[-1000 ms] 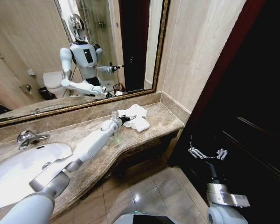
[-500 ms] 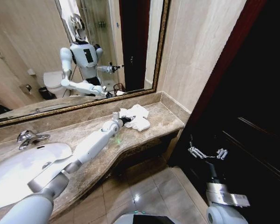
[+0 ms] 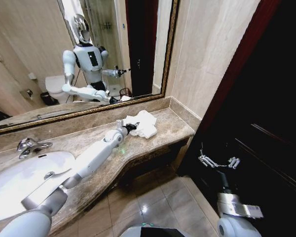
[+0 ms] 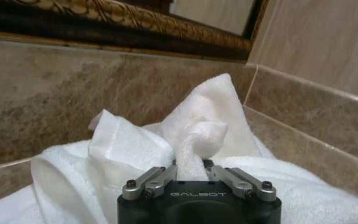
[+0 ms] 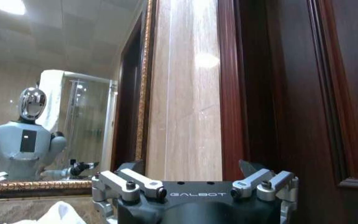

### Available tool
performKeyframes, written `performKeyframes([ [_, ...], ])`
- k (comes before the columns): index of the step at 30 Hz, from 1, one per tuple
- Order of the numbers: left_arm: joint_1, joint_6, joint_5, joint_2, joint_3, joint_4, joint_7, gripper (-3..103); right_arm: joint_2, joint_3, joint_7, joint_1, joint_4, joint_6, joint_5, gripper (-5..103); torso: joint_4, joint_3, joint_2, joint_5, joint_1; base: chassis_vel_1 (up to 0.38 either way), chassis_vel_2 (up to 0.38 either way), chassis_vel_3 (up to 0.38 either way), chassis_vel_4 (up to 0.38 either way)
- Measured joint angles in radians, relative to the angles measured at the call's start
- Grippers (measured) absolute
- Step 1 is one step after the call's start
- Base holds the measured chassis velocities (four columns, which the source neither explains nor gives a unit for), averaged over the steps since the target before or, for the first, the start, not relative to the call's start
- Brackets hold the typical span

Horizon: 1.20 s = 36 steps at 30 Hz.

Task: Discard the used towel into the hamper.

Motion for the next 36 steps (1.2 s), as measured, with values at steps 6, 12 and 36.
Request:
performKeyframes([
  [6, 0.067, -0.011, 0.003, 0.002, -0.081, -0.103, -0.058, 11, 0.003, -0.001, -0.005, 0.000, 0.003, -0.005, 0.009, 100, -0.0003, 0.000, 0.000, -0.0001, 0.000, 0.000, 0.000, 0.000, 0.000],
  [12, 0.158, -0.012, 0.054, 0.067, -0.172, -0.236, -0.100, 11, 0.005, -0.008, -0.007, 0.006, 0.005, -0.007, 0.015, 100, 0.0000, 0.000, 0.000, 0.0000, 0.000, 0.000, 0.000, 0.000, 0.000],
  [36, 0.902, -0.013, 0.230, -0.064, -0.711, -0.885, -0.079, 11, 0.009, -0.039, 0.003, 0.027, 0.008, -0.005, 0.018, 100, 0.0001, 0.000, 0.000, 0.0003, 0.000, 0.000, 0.000, 0.000, 0.000],
])
